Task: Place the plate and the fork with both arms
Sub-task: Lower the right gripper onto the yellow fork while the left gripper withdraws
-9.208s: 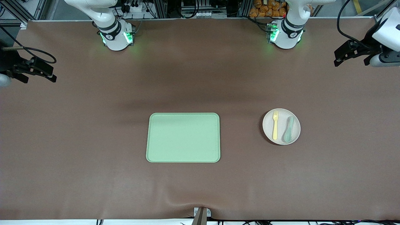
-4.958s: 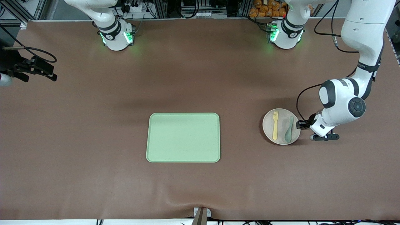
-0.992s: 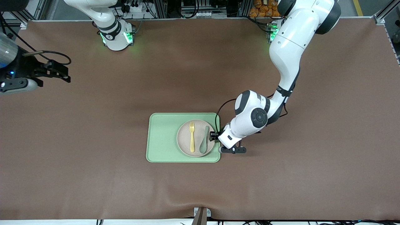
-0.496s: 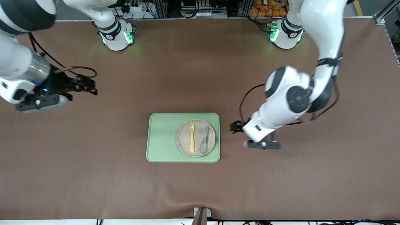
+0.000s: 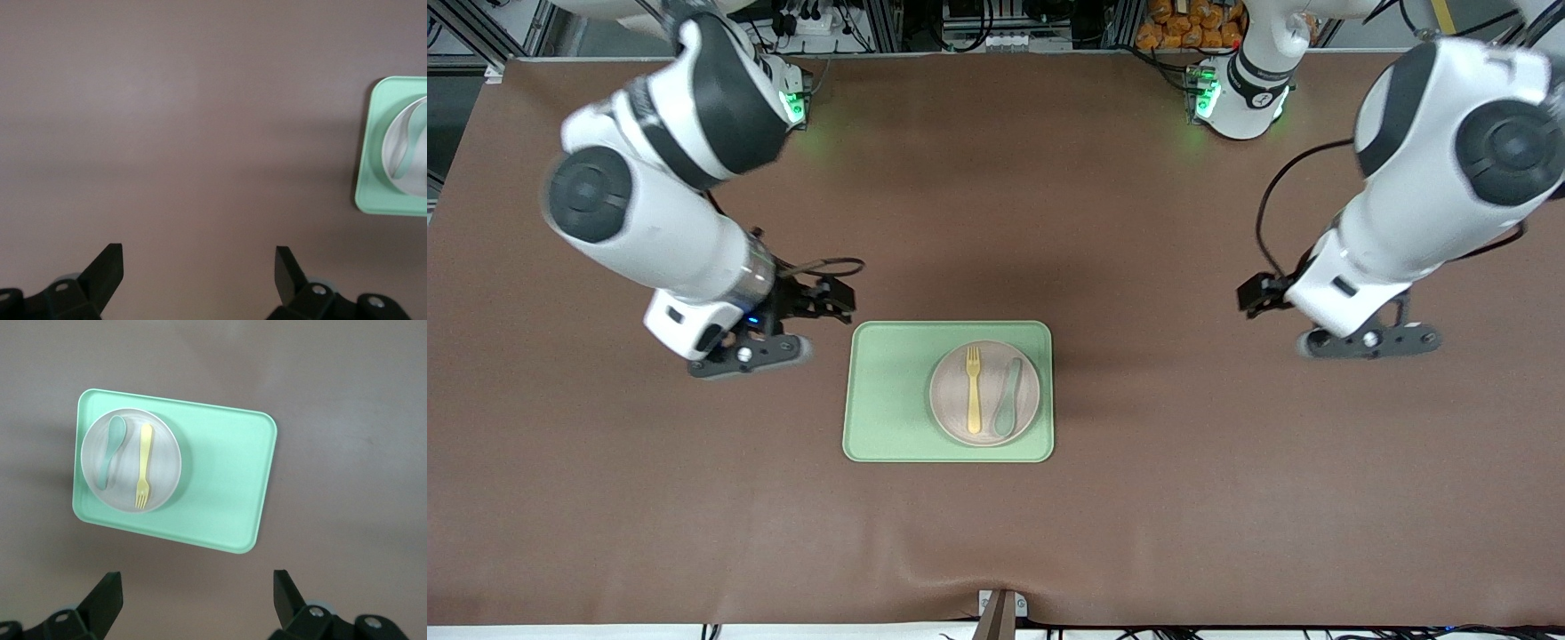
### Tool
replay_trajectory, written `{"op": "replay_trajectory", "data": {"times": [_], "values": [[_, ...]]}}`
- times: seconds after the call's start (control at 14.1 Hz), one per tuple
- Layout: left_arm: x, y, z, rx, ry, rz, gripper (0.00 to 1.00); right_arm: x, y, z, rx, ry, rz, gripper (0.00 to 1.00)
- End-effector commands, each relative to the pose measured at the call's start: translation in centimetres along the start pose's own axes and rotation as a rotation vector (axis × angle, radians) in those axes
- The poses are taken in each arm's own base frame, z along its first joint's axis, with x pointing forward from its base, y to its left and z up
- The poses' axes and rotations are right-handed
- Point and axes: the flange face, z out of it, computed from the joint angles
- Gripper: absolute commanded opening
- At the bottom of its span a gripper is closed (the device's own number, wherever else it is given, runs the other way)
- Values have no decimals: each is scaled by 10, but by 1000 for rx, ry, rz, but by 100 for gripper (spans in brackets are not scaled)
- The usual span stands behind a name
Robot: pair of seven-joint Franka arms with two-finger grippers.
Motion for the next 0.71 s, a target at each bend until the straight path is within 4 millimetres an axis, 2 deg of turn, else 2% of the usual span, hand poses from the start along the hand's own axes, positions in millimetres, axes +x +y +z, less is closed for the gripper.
{"op": "replay_trajectory", "data": {"times": [0.0,0.21,0.35,0.42,0.64], "values": [[-22,-26,-22,24,-5,-34,100,24,-31,44,-23,38,8,100],[-34,-55,-36,-2,-4,-67,100,41,-55,105,-13,55,39,100],[-34,-85,-43,-79,-9,-108,100,51,-64,143,3,88,76,100],[-35,-94,-46,-87,-4,-100,100,53,-70,160,9,98,91,100],[-36,-97,-52,-93,22,-100,100,51,-94,204,-3,111,127,100]]}}
